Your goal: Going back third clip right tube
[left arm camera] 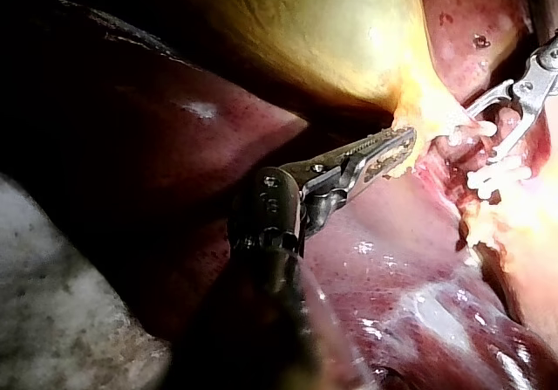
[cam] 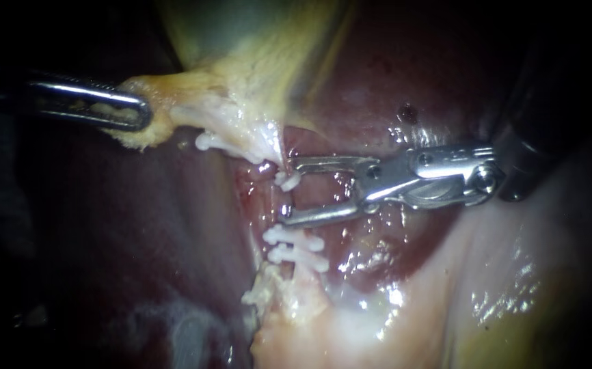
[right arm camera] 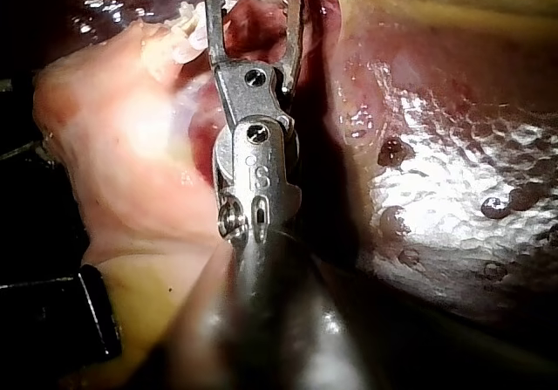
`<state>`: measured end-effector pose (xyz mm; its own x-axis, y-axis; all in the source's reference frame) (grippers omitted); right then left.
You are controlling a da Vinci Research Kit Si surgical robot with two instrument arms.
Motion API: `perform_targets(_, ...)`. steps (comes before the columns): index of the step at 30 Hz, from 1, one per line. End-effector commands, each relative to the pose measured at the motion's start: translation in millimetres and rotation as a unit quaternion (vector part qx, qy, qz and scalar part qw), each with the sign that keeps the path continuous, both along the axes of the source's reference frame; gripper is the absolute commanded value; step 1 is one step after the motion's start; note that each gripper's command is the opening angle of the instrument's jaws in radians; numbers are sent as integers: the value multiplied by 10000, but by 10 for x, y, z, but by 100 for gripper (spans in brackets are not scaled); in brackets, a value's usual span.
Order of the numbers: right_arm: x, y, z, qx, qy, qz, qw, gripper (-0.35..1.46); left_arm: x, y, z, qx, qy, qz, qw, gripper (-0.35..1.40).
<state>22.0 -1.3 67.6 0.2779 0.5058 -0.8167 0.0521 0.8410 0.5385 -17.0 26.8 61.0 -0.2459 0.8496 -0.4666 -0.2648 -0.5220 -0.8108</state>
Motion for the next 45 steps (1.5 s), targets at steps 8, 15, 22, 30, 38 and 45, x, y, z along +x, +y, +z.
perform_targets(8, 32, -12, 15, 165, -1, -11, 9999, 50, 0, 0, 0, 1, 1, -3, 10000, -35)
perform_targets(15, 61, -21, 33, 173, -14, 0, 9998, 50, -1, 0, 0, 0, 1, -3, 10000, -35)
perform_targets(22, 62, -13, 42, 174, -33, 30, 9998, 50, -1, 0, 0, 0, 1, -3, 10000, -35)
perform_targets(30, 41, -8, 36, 217, -39, 39, 9997, 50, 0, 0, -1, 0, 0, -2, 10000, -35)
perform_targets(38, -16, 4, 8, 159, -46, -7, 9999, 50, 0, 0, -1, 0, 0, -2, 10000, -35)
perform_targets(45, -51, -4, -15, 4, -108, -237, 9997, 50, 0, 0, -1, 0, 0, -1, 10000, -35)
